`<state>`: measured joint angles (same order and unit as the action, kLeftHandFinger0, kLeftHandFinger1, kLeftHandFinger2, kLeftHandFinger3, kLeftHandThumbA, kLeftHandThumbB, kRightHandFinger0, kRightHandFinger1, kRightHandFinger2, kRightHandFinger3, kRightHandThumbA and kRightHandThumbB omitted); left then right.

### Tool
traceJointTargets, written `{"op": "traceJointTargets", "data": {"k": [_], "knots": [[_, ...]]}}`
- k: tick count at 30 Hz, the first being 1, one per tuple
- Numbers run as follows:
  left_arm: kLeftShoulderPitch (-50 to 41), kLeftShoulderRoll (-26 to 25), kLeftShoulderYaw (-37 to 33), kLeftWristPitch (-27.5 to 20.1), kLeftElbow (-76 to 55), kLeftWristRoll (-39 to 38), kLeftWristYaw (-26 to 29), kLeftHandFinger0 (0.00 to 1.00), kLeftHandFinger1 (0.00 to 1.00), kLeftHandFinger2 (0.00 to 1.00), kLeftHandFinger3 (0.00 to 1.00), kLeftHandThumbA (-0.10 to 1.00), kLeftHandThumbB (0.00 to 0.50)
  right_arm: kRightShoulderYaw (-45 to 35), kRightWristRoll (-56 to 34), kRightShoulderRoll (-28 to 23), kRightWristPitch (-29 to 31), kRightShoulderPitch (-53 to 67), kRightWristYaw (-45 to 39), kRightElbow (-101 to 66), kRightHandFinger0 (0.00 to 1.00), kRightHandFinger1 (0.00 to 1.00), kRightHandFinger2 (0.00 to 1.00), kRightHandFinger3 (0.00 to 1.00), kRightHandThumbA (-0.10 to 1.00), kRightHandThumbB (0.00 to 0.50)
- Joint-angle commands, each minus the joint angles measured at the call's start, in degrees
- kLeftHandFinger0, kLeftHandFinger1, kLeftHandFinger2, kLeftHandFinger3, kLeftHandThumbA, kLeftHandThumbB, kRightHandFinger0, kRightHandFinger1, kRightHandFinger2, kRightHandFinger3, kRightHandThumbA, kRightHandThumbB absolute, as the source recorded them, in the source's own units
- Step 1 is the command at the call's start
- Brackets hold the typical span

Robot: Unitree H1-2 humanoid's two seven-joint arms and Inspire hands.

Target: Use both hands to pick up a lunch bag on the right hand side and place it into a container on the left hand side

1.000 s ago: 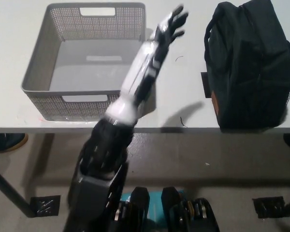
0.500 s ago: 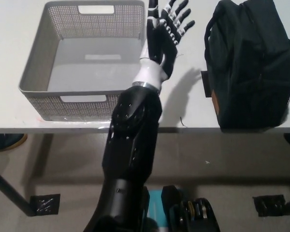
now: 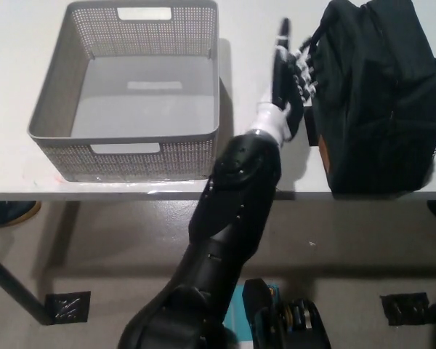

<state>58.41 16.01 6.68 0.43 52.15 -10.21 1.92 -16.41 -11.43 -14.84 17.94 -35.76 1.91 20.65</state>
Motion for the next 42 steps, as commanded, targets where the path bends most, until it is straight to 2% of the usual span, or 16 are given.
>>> {"op": "traceJointTargets", "data": {"k": [1,3,6,10,13,15,17,22,26,30,34,36,40,41,42], "knots": [[3.93,-3.94,-13.85,-9.69,5.86,19.02,9.20,1.00,1.00,1.00,1.00,1.00,0.347,0.83,-1.72,-1.20,-0.67,-2.91,-2.15,-0.15,1.00,1.00,1.00,1.00,1.00,0.243],[4.04,-5.08,-18.43,-11.33,7.46,23.57,12.86,1.00,1.00,1.00,1.00,1.00,0.328,0.93,-1.86,-1.23,-0.57,-2.89,-2.33,0.17,1.00,1.00,1.00,1.00,1.00,0.244],[4.45,-7.20,-28.24,-10.70,10.44,33.11,21.28,1.00,1.00,1.00,1.00,1.00,0.387,0.95,-2.12,-1.30,-0.52,-2.84,-2.65,0.33,1.00,1.00,1.00,1.00,1.00,0.254],[5.26,-8.70,-34.42,-10.15,13.31,36.67,25.47,1.00,1.00,1.00,1.00,1.00,0.382,0.99,-2.30,-1.29,-1.05,-2.75,-2.78,0.17,1.00,1.00,1.00,1.00,1.00,0.234],[5.72,-9.07,-36.54,-10.20,14.82,36.49,26.76,1.00,1.00,1.00,1.00,1.00,0.409,1.20,-2.08,-1.25,-1.14,-3.14,-2.86,1.19,1.00,1.00,1.00,1.00,1.00,0.224],[6.07,-9.12,-37.26,-10.28,15.29,36.02,27.21,1.00,1.00,1.00,1.00,1.00,0.421,1.38,-1.82,-1.35,-0.69,-3.52,-3.04,2.24,1.00,1.00,1.00,1.00,1.00,0.206],[6.61,-9.14,-37.83,-10.23,15.86,35.15,27.14,1.00,1.00,1.00,1.00,1.00,0.412,1.79,-1.17,-1.43,-0.23,-4.00,-3.15,3.45,1.00,1.00,1.00,1.00,1.00,0.196],[7.66,-8.90,-38.15,-10.30,17.35,33.38,26.68,1.00,1.00,1.00,1.00,1.00,0.414,2.25,-2.83,-0.67,-0.19,-5.40,-4.75,7.12,1.00,1.00,1.00,1.00,1.00,0.221],[8.64,-8.40,-37.10,-10.66,18.60,32.22,26.17,1.00,1.00,1.00,1.00,1.00,0.394,2.72,-3.60,-0.18,1.26,-8.20,-6.36,14.91,1.00,1.00,1.00,1.00,1.00,0.169],[9.74,-7.62,-35.42,-10.76,20.03,31.30,25.65,1.00,1.00,1.00,1.00,1.00,0.401,2.77,-4.21,0.63,0.99,-11.54,-7.43,23.22,1.00,1.00,1.00,1.00,1.00,0.152],[10.86,-7.00,-34.41,-10.80,20.63,30.94,25.08,1.00,1.00,1.00,1.00,1.00,0.368,3.00,-3.85,0.72,2.69,-15.81,-8.68,34.49,1.00,1.00,1.00,1.00,1.00,0.174],[11.09,-6.87,-34.04,-11.03,20.66,30.98,24.61,1.00,1.00,1.00,1.00,1.00,0.356,1.83,-5.71,1.43,2.04,-17.43,-9.85,38.43,1.00,1.00,1.00,1.00,1.00,0.153],[11.90,-6.49,-32.44,-10.74,21.02,30.15,23.22,1.00,1.00,1.00,1.00,1.00,0.353,-1.09,-10.18,2.83,0.45,-20.69,-14.72,45.92,1.00,1.00,1.00,1.00,1.00,0.159],[12.09,-6.58,-32.12,-10.85,21.14,30.07,23.06,1.00,1.00,1.00,1.00,1.00,0.353,-1.43,-10.39,2.98,0.40,-21.39,-15.38,47.17,1.00,1.00,1.00,1.00,1.00,0.138],[12.43,-6.30,-31.38,-10.71,21.30,29.38,22.15,1.00,1.00,1.00,1.00,1.00,0.322,-2.65,-11.78,3.27,-0.43,-22.19,-16.93,48.80,1.00,1.00,1.00,1.00,1.00,0.182]]}}
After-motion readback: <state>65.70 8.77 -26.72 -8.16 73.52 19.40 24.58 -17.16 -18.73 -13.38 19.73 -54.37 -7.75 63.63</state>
